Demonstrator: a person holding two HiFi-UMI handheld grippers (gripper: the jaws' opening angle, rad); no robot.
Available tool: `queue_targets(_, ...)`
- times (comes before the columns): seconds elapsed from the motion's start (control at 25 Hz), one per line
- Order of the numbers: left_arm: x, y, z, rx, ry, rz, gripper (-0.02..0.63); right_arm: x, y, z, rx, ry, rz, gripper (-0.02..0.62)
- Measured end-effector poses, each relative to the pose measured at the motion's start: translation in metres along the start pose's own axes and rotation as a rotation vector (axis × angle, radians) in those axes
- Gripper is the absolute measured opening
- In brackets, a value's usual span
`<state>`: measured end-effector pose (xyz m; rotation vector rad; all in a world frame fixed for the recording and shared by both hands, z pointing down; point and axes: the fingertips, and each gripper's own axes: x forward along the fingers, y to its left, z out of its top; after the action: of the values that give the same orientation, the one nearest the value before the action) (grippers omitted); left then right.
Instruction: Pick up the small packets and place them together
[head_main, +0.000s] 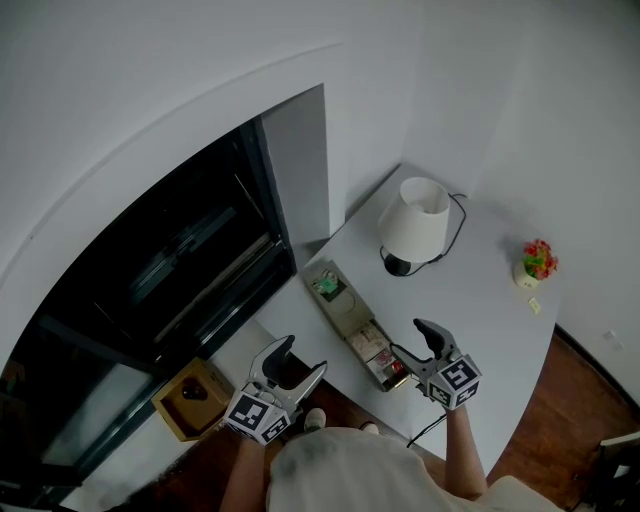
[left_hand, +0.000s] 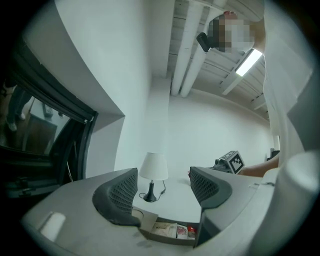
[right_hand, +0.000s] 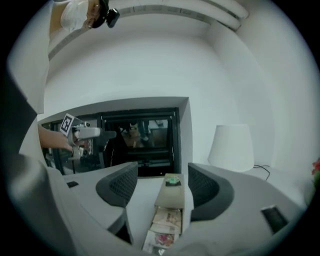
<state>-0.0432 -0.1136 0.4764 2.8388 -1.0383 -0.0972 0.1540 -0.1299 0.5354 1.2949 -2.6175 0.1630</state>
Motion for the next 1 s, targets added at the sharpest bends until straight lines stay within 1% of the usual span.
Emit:
queue_targets(0.08, -0.002, 0.000, -0.005, -0.008, 0.012, 0.002, 0.328, 0.003, -0.010, -0.028, -0.016, 0.109, 0.020, 0.305)
queue_targets(0.2, -0.004, -0.001, -0.010, -0.033, 0.022, 0.016, 0.328, 0.011, -0.016, -0.070, -0.001, 0.254, 0.056, 0.305)
queue_targets(0.32, -0.005, -0.003, -0.015, -0.029, 0.033, 0.013, 0.327, 0.021, -0.013, -0.108, 0.023, 0.364, 0.075, 0.305)
queue_targets(0.48, -0.009, -0.005, -0.020, -0.027, 0.049, 0.013, 0.321, 0.031, 0.000, -0.159, 0.067, 0.498, 0.116, 0.304)
queue_targets(0.64, -0.012, -0.004, -0.024, -0.035, 0.057, 0.025, 0.321, 0.036, 0.007, -0.201, 0.039, 0.650, 0.141, 0.304)
queue_targets(0.72, -0.013, -0.004, -0.025, -0.039, 0.061, 0.028, 0.321, 0.039, 0.008, -0.211, 0.032, 0.703, 0.137, 0.304)
queue_targets(0.92, -0.017, -0.004, -0.025, -0.042, 0.060, 0.031, 0.314, 0.045, 0.006, -0.244, 0.099, 0.797, 0.092, 0.302)
queue_targets(1.0, -0.018, -0.003, -0.026, -0.044, 0.060, 0.034, 0.314, 0.046, 0.005, -0.255, 0.112, 0.830, 0.078, 0.268)
